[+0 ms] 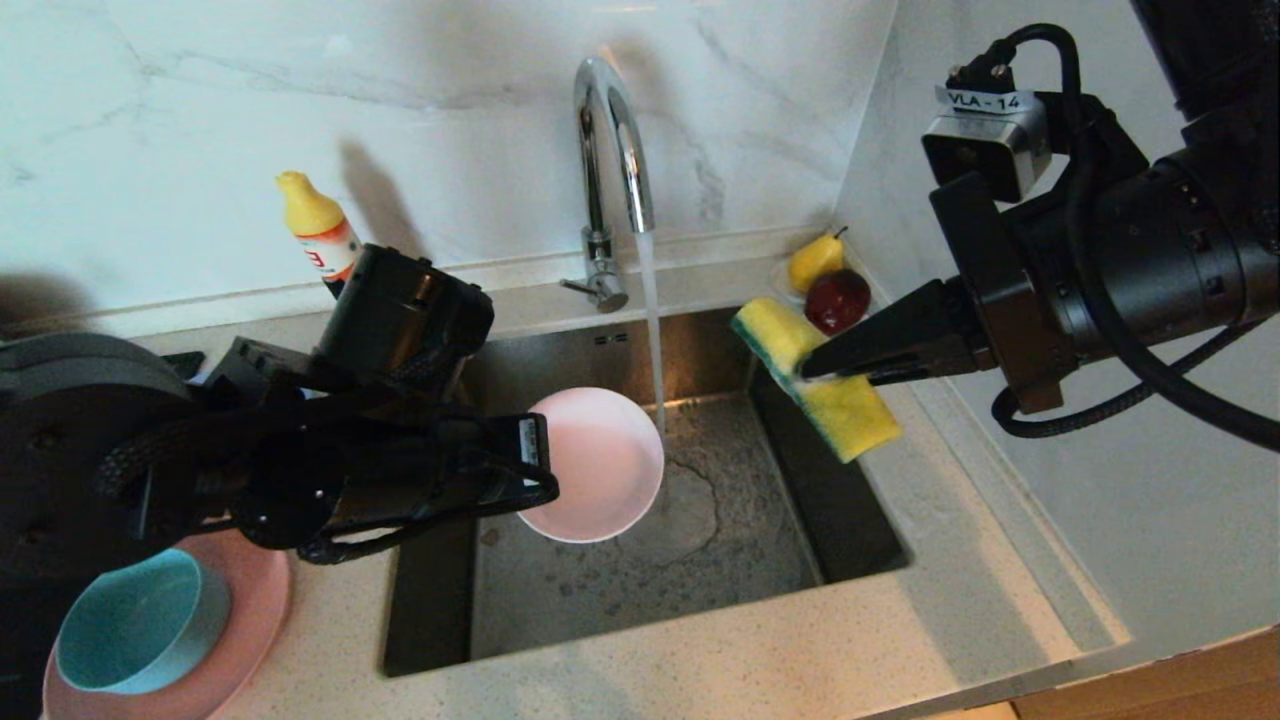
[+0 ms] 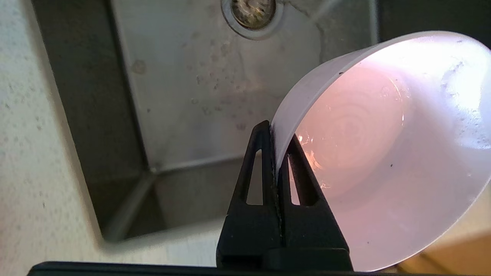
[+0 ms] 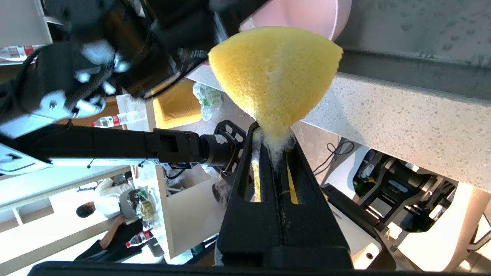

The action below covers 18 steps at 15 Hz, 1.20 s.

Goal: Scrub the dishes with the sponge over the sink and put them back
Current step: Rinse the bowl

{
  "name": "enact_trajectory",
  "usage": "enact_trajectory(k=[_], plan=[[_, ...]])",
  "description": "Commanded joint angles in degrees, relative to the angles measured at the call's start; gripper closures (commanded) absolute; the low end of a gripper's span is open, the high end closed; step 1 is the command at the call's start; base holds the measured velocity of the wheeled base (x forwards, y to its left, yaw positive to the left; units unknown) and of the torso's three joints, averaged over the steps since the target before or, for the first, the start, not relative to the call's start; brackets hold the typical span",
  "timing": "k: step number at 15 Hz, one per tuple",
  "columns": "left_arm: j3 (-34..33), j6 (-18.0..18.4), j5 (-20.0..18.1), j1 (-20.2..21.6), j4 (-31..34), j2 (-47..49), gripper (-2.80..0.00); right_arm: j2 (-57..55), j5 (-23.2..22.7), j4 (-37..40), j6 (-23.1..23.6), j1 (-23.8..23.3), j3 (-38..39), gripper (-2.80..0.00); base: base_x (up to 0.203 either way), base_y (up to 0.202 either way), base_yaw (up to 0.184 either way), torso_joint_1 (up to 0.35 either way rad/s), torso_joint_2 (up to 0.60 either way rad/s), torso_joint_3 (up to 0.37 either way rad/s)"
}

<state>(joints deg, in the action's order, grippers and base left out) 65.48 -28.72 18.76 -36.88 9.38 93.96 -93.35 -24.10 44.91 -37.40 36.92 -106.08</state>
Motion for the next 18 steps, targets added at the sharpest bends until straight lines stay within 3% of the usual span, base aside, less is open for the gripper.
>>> enact_trajectory(k=[1, 3, 11, 18], plan=[[1.9, -0.4, 0.0, 1.8, -0.2, 3.8, 0.00, 0.9, -0.4, -0.1, -0.2, -0.5, 1.5, 0.00, 0.000, 0.000, 0.000, 0.000, 0.00, 0.000], [4.2, -2.5, 0.3, 2.1, -2.0, 6.4, 0.00, 1.1, -0.4, -0.3, -0.2, -0.6, 2.8, 0.00, 0.000, 0.000, 0.000, 0.000, 0.00, 0.000], [15.8, -5.0, 1.4, 3.2, -5.0, 17.4, 0.00, 1.8, -0.6, -0.4, 0.9, -1.1, 5.6, 0.00, 0.000, 0.000, 0.000, 0.000, 0.00, 0.000], [19.7, -6.6, 1.5, 6.7, -5.7, 21.3, 0.00, 1.9, -0.6, -0.4, 0.9, -1.2, 5.9, 0.00, 0.000, 0.000, 0.000, 0.000, 0.00, 0.000]])
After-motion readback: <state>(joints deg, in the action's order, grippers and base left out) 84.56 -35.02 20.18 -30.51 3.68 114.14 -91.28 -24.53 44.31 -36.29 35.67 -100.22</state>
